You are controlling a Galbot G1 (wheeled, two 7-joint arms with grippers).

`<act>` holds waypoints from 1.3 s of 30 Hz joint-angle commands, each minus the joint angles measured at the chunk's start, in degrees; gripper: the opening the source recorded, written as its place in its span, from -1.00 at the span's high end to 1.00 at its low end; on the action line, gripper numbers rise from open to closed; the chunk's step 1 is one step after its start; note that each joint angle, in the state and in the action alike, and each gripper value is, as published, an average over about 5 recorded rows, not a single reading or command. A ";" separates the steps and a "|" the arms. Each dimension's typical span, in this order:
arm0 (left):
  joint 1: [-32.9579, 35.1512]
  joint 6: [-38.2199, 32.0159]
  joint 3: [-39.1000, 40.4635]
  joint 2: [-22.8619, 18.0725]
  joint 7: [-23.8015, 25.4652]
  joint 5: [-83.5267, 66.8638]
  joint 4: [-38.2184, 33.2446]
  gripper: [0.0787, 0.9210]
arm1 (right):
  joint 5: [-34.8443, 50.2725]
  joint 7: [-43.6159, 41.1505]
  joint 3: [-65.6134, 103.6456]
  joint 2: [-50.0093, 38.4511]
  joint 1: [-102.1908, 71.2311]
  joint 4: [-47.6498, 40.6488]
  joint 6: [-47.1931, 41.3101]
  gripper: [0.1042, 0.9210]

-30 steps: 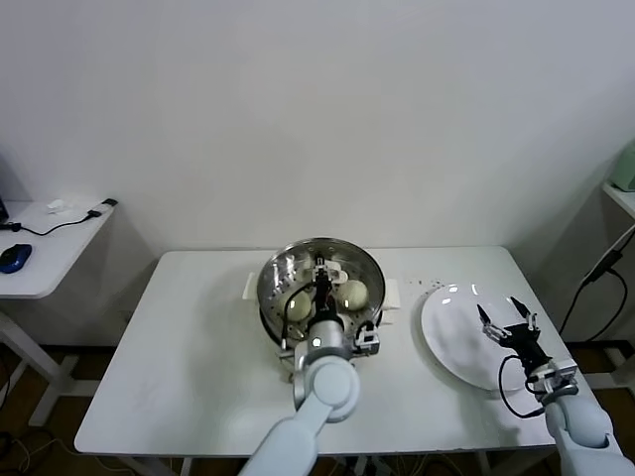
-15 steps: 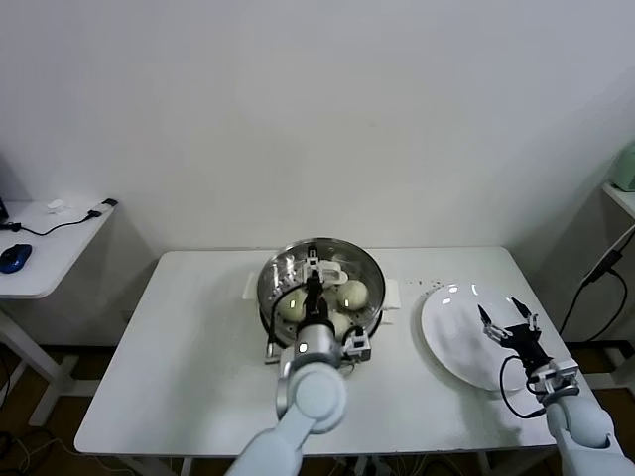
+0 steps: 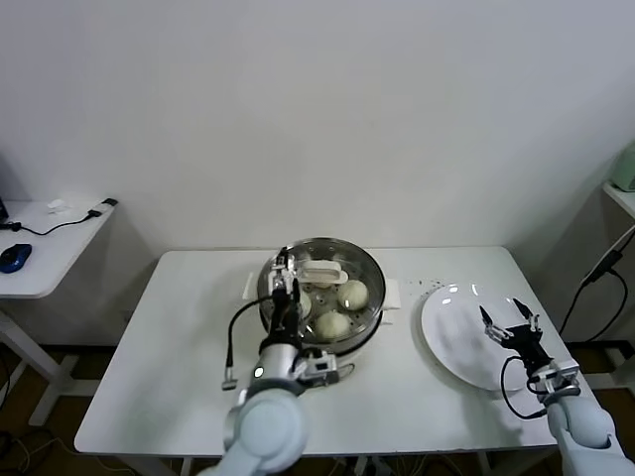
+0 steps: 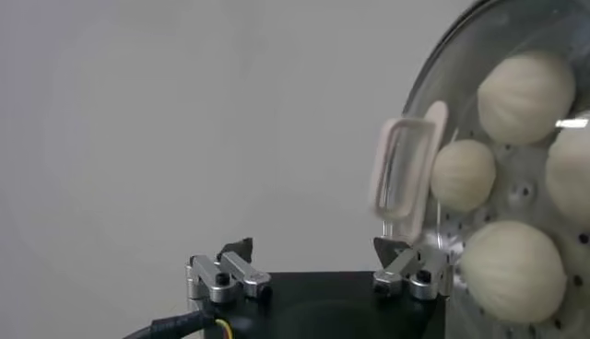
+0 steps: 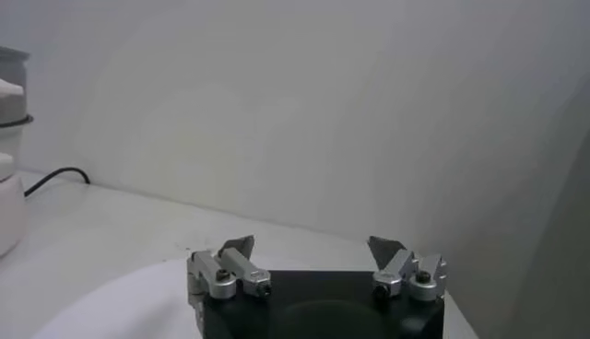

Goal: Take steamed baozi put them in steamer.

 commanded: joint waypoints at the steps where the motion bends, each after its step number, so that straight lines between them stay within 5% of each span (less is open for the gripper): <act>1: 10.34 -11.02 -14.76 10.97 -16.84 -30.44 -9.49 -0.77 | -1.98 1.04 0.28 -0.20 -1.20 3.39 -3.76 -0.76; 7: 20.33 -24.82 -32.69 12.26 -18.65 -55.84 -9.59 -0.77 | -1.22 1.51 1.46 -0.11 -2.43 6.82 -6.58 -0.76; 15: 29.65 -36.77 -50.42 3.60 -11.81 -85.79 -7.64 -0.77 | 1.20 2.42 2.61 1.07 -3.99 10.73 -6.87 -0.76; 27: 35.01 -45.35 -56.20 -4.54 -0.14 -101.53 -1.51 -0.77 | 0.96 2.21 3.35 1.93 -6.28 14.13 -6.37 -0.76; 39: 36.21 -45.89 -56.06 -7.98 -0.19 -96.45 -2.14 -0.77 | 0.51 1.87 3.89 2.88 -7.47 16.99 -5.31 -0.76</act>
